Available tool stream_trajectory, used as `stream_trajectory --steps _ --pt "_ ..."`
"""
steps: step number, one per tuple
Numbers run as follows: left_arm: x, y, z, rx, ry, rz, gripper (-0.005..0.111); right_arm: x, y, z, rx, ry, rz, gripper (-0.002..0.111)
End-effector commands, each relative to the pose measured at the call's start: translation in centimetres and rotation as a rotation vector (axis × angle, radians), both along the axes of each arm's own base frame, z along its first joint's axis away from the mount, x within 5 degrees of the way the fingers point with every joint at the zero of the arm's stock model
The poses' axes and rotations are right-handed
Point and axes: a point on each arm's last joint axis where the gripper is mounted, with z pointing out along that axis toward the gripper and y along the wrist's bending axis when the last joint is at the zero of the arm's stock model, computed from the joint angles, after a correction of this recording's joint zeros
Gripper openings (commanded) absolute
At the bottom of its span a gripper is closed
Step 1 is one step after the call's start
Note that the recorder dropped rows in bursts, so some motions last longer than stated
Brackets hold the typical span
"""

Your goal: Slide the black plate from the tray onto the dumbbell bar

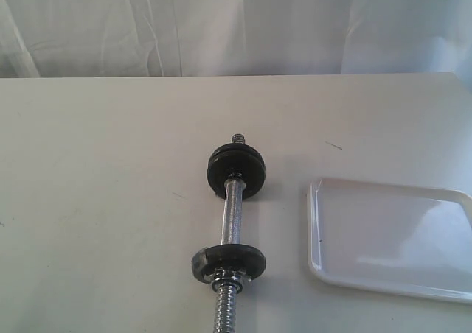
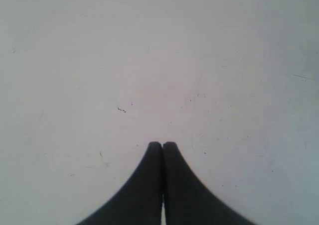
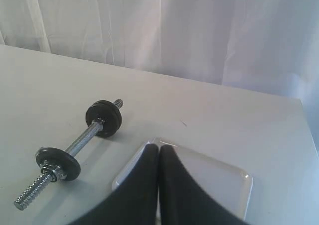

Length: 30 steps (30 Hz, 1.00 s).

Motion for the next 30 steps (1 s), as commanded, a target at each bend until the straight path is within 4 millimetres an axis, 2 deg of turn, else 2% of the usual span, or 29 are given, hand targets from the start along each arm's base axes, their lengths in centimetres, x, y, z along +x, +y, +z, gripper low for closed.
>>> stream_trajectory --steps 1,21,30 --pt "0.0 0.0 -0.1 -0.003 0.003 0.000 0.000 0.0 0.0 0.0 0.001 -0.001 -0.012 0.000" --pt "0.0 0.0 -0.1 -0.003 0.003 0.005 0.000 0.1 -0.2 -0.1 -0.009 -0.002 -0.028 0.000" --pt "0.0 0.0 -0.1 -0.003 0.003 0.005 0.000 2.3 -1.2 -1.5 -0.142 0.009 -0.198 0.000"
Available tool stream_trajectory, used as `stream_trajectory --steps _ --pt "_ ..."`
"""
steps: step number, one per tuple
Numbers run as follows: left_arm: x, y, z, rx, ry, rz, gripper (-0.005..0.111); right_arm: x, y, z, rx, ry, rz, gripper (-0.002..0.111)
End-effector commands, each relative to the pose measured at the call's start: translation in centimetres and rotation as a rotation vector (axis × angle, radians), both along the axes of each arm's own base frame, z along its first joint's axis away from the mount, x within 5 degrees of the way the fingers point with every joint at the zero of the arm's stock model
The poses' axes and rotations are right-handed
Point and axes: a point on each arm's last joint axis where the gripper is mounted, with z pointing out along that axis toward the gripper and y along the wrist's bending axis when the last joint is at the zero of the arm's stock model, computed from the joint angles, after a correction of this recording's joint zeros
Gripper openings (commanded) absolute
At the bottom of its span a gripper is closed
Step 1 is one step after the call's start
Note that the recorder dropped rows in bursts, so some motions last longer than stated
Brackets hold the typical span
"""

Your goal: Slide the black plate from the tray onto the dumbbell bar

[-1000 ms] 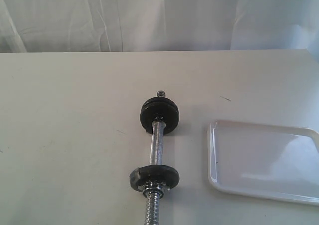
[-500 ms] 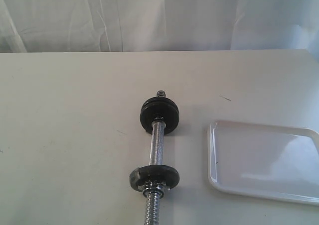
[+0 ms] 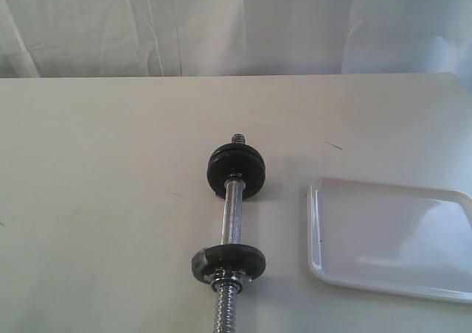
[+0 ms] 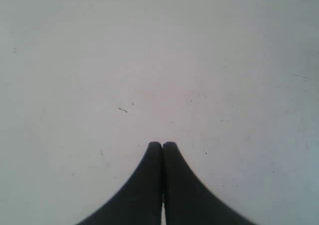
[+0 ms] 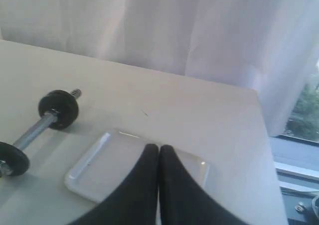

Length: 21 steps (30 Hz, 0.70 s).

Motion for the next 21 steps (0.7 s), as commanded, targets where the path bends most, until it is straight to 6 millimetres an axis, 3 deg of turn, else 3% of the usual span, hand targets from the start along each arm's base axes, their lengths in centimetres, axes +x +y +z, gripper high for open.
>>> stream_trajectory --steps 1,13,21 --pt "0.0 0.0 -0.1 -0.003 0.003 0.000 0.000 1.7 0.0 -0.7 -0.053 -0.028 -0.060 0.000" --pt "0.0 0.0 -0.1 -0.003 0.003 0.000 0.000 7.9 3.2 0.2 -0.057 -0.276 0.040 0.000" --pt "0.0 0.0 -0.1 -0.003 0.003 0.000 0.000 9.7 4.0 -2.3 -0.075 -0.221 0.063 0.000"
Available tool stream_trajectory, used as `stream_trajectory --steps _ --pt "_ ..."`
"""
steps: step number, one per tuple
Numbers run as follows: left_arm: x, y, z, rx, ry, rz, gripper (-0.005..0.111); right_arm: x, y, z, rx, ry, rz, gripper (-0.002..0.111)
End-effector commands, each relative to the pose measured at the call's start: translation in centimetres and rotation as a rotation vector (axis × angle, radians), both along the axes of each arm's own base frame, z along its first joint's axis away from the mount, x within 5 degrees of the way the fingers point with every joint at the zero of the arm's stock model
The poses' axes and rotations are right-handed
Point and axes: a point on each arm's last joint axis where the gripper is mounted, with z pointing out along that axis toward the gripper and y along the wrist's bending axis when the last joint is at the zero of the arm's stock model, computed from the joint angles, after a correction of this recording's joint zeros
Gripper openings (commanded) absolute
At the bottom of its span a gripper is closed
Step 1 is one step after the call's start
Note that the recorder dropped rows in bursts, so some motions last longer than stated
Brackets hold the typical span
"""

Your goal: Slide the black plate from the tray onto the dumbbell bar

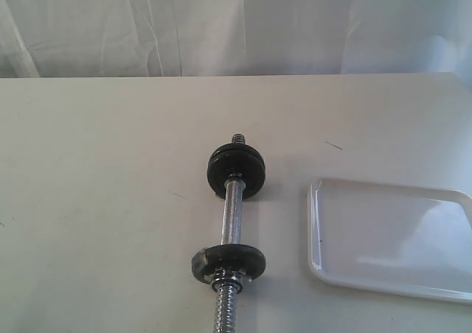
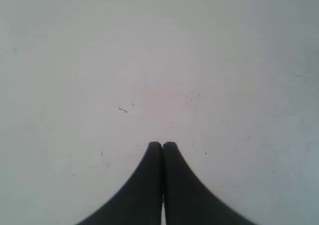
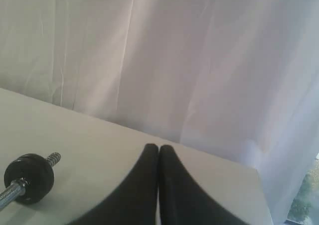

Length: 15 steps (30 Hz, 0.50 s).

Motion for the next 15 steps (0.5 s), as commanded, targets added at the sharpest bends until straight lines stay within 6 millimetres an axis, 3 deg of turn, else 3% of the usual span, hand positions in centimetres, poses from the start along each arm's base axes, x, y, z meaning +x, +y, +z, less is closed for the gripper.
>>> stream_trajectory --steps 1,15 --pt "0.0 0.0 -0.1 -0.003 0.003 0.000 0.000 0.9 0.4 -1.5 -0.013 0.023 0.002 0.000" --pt "0.0 0.0 -0.1 -0.003 0.003 0.000 0.000 3.0 2.0 -6.3 0.076 0.002 0.093 0.000"
